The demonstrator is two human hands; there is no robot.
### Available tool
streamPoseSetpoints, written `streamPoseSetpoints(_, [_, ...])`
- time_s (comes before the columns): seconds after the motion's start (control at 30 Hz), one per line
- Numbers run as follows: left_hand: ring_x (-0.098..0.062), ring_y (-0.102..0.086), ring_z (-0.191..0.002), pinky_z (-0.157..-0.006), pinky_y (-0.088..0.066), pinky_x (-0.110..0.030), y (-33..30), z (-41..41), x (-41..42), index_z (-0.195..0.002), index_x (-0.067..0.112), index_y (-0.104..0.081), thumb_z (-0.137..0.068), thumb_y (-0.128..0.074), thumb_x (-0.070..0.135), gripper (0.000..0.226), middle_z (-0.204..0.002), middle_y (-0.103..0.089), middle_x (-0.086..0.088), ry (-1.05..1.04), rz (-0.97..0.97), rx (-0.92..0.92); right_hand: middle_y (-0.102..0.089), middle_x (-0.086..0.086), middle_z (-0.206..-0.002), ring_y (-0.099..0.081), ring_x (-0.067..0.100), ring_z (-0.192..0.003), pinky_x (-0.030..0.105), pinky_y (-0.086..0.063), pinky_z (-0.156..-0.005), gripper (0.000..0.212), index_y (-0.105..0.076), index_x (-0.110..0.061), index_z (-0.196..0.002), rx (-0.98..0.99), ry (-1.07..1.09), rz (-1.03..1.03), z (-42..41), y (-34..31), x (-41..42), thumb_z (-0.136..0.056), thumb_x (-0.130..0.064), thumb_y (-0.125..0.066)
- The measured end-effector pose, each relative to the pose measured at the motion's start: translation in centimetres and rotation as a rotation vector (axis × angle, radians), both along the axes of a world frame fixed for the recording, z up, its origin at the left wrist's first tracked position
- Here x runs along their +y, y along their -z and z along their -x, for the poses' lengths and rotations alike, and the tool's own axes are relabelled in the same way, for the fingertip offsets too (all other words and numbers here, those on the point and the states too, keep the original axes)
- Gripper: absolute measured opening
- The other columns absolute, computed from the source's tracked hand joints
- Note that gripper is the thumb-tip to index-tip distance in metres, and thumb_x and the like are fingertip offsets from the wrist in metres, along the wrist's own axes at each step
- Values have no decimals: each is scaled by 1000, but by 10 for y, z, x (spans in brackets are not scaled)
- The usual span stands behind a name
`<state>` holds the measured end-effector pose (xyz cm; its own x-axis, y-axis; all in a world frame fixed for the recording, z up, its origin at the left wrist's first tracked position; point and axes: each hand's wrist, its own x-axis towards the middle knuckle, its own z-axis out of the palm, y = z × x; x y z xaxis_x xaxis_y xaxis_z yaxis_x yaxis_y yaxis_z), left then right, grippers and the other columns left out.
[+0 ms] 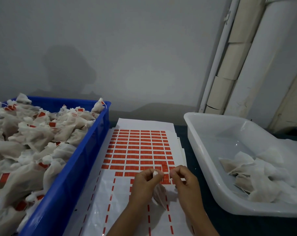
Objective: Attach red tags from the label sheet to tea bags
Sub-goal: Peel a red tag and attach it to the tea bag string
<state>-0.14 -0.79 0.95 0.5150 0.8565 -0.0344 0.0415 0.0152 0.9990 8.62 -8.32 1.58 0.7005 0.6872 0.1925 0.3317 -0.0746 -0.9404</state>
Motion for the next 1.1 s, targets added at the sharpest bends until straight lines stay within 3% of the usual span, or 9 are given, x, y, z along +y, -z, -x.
streamPoseSetpoints(0.13, [-13, -66, -79, -67, -46, -14, 2, -1, 0, -79, 21, -68, -87, -60, 27, 13, -80, -71, 5, -20, -31, 7, -64, -14, -91, -63, 5, -85, 8, -43, -74, 6, -57, -26, -81, -86, 26, -27, 1, 0, -1, -86, -28, -57])
streamPoseSetpoints(0.33, [-13, -66, -78, -67, -46, -13, 3, -1, 0, -78, 21, -67, -86, -60, 27, 13, -80, -71, 5, -39, -54, 2, -64, -10, -94, -62, 7, -87, 8, -41, -74, 3, -59, -22, -82, -151, 42, -32, 0, 0, -1, -85, -23, -60])
streamPoseSetpoints(0.47, [-12, -67, -76, -66, -46, -13, 2, -1, 0, -76, 22, -67, -86, -61, 27, 13, -78, -71, 7, -47, -55, -3, -64, -12, -93, -63, 9, -88, 12, -45, -76, 5, -59, -25, -81, -205, 58, -36, 0, 0, -1, -83, -29, -60])
streamPoseSetpoints(0.6, [-7, -67, -79, -71, -48, -14, 2, -1, 1, -80, 24, -67, -86, -60, 28, 10, -83, -71, 12, -55, -22, -15, -63, -10, -92, -63, 9, -84, 22, -51, -79, 22, -57, -24, -85, -301, 128, -49, -1, -1, -4, -78, -44, -50])
streamPoseSetpoints(0.8, [-11, -67, -80, -79, -51, -22, 1, -1, 0, -79, 24, -67, -86, -61, 28, 10, -83, -71, 9, -46, -41, -3, -60, -18, -100, -60, 5, -89, 10, -44, -69, 21, -57, -28, -96, -138, 12, -39, -5, -5, -2, -78, -39, -60])
streamPoseSetpoints(0.9, [-9, -67, -78, -74, -51, -16, 0, 1, 0, -79, 25, -67, -87, -60, 26, 11, -80, -71, 11, -24, -69, -20, -60, -20, -95, -60, 5, -86, 7, -43, -62, 15, -58, -31, -90, -116, -44, 8, -5, -3, -1, -78, -33, -67])
streamPoseSetpoints(1.1, [-5, -67, -79, -63, -49, -8, -1, 3, -2, -80, 26, -66, -85, -62, 25, 7, -79, -70, 13, 39, -116, -57, -67, -12, -81, -65, 5, -77, 10, -47, -65, 8, -63, -24, -75, -98, -33, -24, -11, 0, -4, -76, -24, -72])
